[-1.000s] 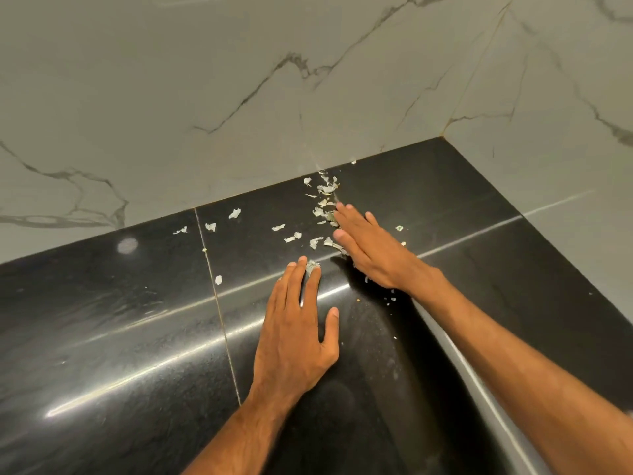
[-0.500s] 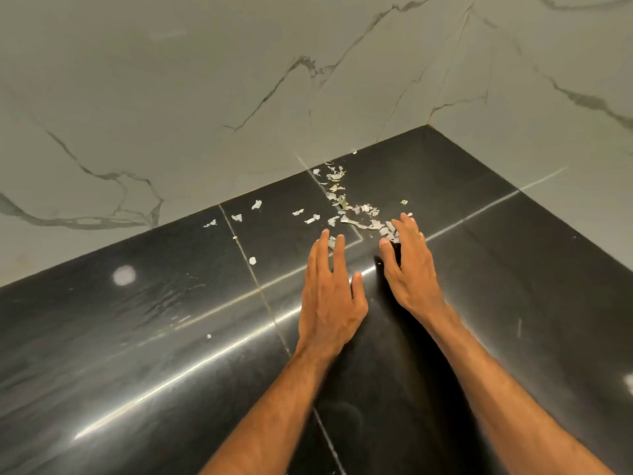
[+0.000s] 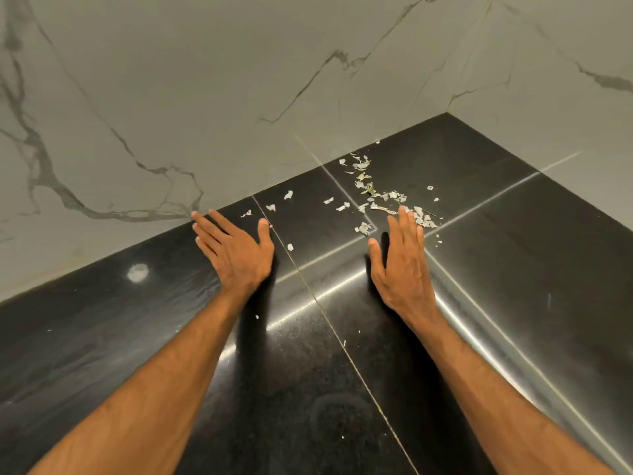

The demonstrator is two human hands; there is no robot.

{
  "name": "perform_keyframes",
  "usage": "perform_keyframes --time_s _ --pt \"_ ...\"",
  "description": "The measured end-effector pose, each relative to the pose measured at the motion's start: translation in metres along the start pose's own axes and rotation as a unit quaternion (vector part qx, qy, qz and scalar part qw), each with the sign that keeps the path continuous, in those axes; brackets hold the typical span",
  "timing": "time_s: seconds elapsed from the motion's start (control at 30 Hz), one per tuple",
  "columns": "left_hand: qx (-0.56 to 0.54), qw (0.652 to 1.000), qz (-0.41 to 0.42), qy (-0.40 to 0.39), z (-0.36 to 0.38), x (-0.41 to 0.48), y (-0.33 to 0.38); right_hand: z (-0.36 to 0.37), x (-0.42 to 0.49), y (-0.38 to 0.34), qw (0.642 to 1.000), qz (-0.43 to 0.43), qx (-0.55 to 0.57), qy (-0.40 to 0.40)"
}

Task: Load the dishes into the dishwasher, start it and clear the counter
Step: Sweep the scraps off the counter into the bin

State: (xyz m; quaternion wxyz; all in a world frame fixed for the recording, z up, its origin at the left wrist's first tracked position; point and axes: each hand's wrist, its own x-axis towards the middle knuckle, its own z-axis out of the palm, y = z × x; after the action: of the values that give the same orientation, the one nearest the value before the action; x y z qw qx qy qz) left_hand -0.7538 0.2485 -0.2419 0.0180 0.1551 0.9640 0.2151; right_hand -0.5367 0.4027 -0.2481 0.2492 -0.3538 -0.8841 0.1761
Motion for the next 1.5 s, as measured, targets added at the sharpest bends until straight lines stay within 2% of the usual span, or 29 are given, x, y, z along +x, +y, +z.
perform_keyframes --time_s 0.07,0.23,0.37,0.47,0.6,0.63,0.7,0.77,0.83,0.93,1.03,1.13,1.2,1.27,1.37,1.5 --pt "0.034 0.999 0.01 -0.024 0.008 0.01 0.002 0.001 -0.001 0.001 1.0 -0.002 0.001 0.004" --pt "0.056 0.985 0.14 -0.082 0.014 0.011 0.023 0.001 0.001 0.0 0.999 0.015 0.028 0.024" --pt "0.064 0.951 0.28 -0.116 0.03 -0.014 0.062 0.002 0.001 0.001 0.998 0.031 0.033 0.046" --pt "0.068 0.932 0.327 -0.141 0.041 -0.02 0.077 0.002 0.0 0.002 0.997 0.044 0.037 0.046" --pt "-0.005 0.887 0.436 -0.152 0.029 -0.009 0.069 0.001 0.002 0.002 0.997 0.053 0.034 0.043" --pt "-0.014 0.887 0.443 -0.13 0.027 -0.002 0.069 0.001 0.002 0.002 0.997 0.053 0.034 0.042" --pt "-0.017 0.917 0.387 -0.092 0.026 0.016 0.074 0.0 0.002 0.002 0.997 0.054 0.035 0.039" --pt "-0.023 0.936 0.327 -0.127 0.031 0.036 0.081 -0.001 0.001 0.002 0.997 0.057 0.035 0.038" --pt "0.015 0.927 0.335 -0.166 0.04 0.048 0.084 -0.002 0.001 0.0 0.997 0.06 0.037 0.036" --pt "0.059 0.912 0.372 -0.164 0.047 0.041 0.086 -0.003 0.001 -0.001 0.997 0.066 0.033 0.035" --pt "0.021 0.874 0.451 -0.182 0.042 0.016 0.083 -0.003 0.001 -0.001 0.997 0.068 0.028 0.032" --pt "-0.096 0.833 0.497 -0.223 0.034 0.002 0.088 -0.003 0.002 0.001 0.996 0.071 0.031 0.032" --pt "-0.159 0.837 0.479 -0.213 0.033 0.007 0.097 -0.002 0.003 0.0 0.995 0.077 0.051 0.029" --pt "-0.172 0.856 0.451 -0.186 0.037 0.02 0.108 -0.005 0.008 0.005 0.992 0.088 0.082 0.03" --pt "-0.125 0.868 0.438 -0.199 0.047 0.048 0.129 -0.021 0.024 0.033 0.993 0.087 0.058 0.054" --pt "-0.063 0.861 0.465 -0.197 0.063 0.08 0.163 -0.038 0.043 0.07 0.982 0.156 0.074 0.077"
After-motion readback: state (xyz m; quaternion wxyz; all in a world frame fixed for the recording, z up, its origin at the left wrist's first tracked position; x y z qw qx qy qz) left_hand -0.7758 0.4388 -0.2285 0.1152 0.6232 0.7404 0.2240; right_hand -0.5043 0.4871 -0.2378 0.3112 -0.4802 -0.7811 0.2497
